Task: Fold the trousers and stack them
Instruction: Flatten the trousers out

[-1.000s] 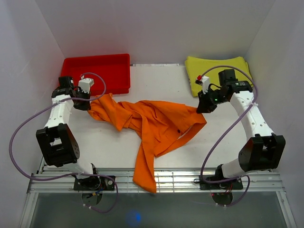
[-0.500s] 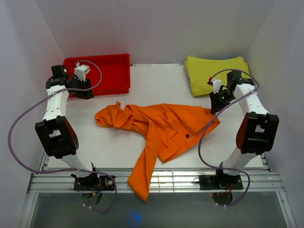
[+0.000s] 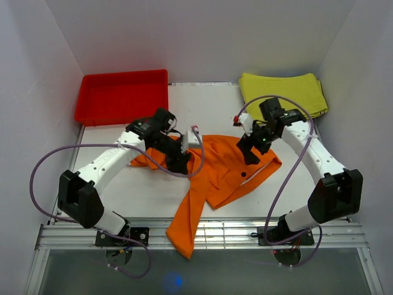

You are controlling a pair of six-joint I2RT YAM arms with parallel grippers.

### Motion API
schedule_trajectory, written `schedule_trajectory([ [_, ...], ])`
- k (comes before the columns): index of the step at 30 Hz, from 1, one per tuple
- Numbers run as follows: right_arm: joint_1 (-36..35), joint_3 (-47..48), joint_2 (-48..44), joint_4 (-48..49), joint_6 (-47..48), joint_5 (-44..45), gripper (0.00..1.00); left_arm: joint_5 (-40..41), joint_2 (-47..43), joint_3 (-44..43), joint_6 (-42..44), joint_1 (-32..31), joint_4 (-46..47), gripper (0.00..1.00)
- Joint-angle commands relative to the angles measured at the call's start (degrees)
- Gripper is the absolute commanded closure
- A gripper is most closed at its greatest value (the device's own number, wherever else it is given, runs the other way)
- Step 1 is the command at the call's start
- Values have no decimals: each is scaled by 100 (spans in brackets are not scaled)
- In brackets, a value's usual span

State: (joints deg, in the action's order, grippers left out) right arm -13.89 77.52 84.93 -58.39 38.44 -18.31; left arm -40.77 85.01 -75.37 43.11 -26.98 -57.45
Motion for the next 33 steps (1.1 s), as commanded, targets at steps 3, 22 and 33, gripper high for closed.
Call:
schedule_trajectory([
  [3,-755,-887,198,134,-99,-349,5,552,-731,969,785,-2166,-117,37],
  [22,-747,-1221,1782,636,-258,-173,11,1652,-239,2351,3773,-3454,1350,37],
  [33,-755,-1379,2142,1189,-363,564,14,2047,129,2616,3793,-3551,1789,57],
])
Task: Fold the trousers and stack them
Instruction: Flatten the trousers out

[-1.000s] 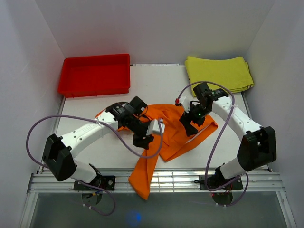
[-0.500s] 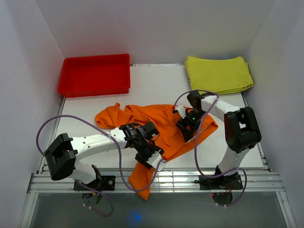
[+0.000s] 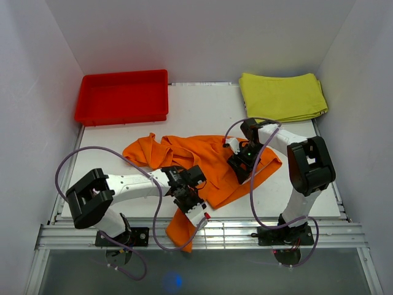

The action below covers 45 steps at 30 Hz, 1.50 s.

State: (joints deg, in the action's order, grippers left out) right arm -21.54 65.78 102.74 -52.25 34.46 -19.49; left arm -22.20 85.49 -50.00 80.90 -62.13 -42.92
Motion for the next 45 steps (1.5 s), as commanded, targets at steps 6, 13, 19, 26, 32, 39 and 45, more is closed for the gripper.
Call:
schedule_trajectory([
  [6,114,-469,335,1032,254,1701,17,-21,65,-817,-1680,348,530,100],
  [13,615,-803,18,1384,956,2343,19,-488,-516,-2294,-4194,2685,967,100],
  [19,1046,-646,-289,1480,1685,2484,19,-6,-271,-2935,-6205,5243,1926,100],
  [26,1345,-129,-552,1288,2083,2652,18,-274,591,-3429,-7501,7556,1945,100],
  [32,1206,1225,-817,-482,1722,978,16,-873,346,-2965,-7212,7865,1787,100],
  [39,485,1140,-1265,-981,1118,-388,14,-1849,-646,-1832,-6966,7874,1865,100],
  [45,-446,121,-1248,-156,458,-522,10,-3096,-1035,-1793,-6387,7865,1472,100],
])
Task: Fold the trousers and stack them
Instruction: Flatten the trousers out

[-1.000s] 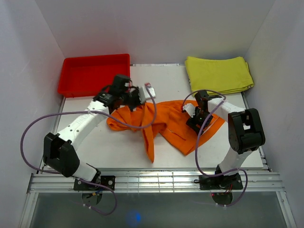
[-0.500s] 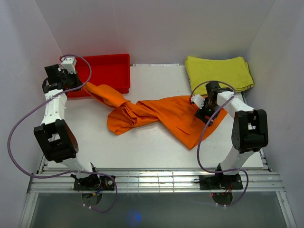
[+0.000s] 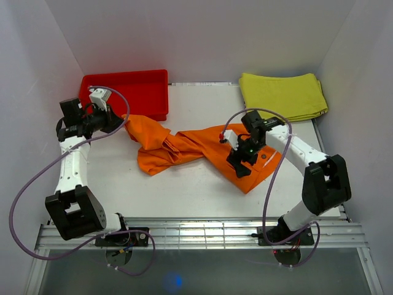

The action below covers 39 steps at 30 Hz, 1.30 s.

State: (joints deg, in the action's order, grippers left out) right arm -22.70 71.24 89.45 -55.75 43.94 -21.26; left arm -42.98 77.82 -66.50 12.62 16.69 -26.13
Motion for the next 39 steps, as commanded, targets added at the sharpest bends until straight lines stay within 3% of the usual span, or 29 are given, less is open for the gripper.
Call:
schedule_trajectory([
  [1,-445,-540,116,509,-579,-292,10,-1193,-250,-335,652,-16,-609,100],
  [4,-867,-813,336,1045,-913,198,6,-2001,-224,-757,1591,-16,-1696,100],
  [7,-912,-945,774,1512,-1168,629,5,-2574,-206,-1074,3067,-183,-3158,100],
  [8,-920,-946,889,1575,-1238,701,6,-2575,-189,-1145,4089,-375,-3631,100],
  [9,-921,-946,977,1619,-1265,771,16,-2540,-162,-1207,4699,-507,-4671,100],
  [11,-912,-937,1127,1742,-1318,965,38,-2339,-135,-1208,5773,-1015,-5435,100],
  [12,-894,-919,1136,1760,-1318,1000,57,-1955,-231,-1103,5699,-1245,-5438,100],
  [14,-772,-823,1101,1734,-1274,957,73,-1689,-738,-561,6048,-1884,-5438,100],
  [15,-702,-683,1075,1716,-1239,922,92,-1348,-916,-340,6581,-2115,-5420,100],
  [18,-341,-367,1066,1507,-1116,580,92,-967,-1199,302,7112,-2994,-5412,100],
  [24,116,460,1364,1075,-975,166,92,-783,-778,602,7210,-4303,-5157,100],
  [29,397,671,1084,1039,-1019,-19,92,77,-821,1577,7281,-5262,-4560,96],
  [31,590,707,848,961,-1019,-141,92,141,-978,1693,7001,-5272,-4095,80],
  [35,881,760,390,689,-757,-291,92,264,-1217,1001,4283,-5141,-2768,69],
  [37,1012,716,101,592,-642,-326,92,10,-1261,596,3873,-4861,-2652,45],
  [38,1048,672,-14,574,-581,-327,92,-87,-1295,281,3575,-4546,-2539,44],
  [39,1083,559,-111,574,-475,-327,92,-244,-1305,165,2902,-4343,-2233,24],
])
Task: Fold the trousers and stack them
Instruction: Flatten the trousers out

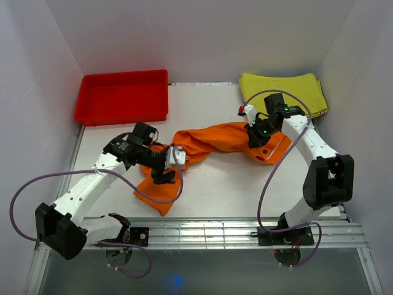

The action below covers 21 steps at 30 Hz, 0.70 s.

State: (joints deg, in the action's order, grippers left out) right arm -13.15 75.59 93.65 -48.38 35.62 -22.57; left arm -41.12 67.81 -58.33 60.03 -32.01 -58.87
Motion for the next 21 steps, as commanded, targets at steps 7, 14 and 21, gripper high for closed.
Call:
schedule_trajectory([
  [7,190,25,-1225,-365,683,-151,92,349,591,-610,-3909,2303,2195,23],
  [14,234,0,-1647,-593,1017,33,92,1000,2191,-733,-4403,3122,2748,27],
  [21,400,-290,-1999,-699,1245,253,92,1020,3282,-1190,-4649,3113,2996,20],
])
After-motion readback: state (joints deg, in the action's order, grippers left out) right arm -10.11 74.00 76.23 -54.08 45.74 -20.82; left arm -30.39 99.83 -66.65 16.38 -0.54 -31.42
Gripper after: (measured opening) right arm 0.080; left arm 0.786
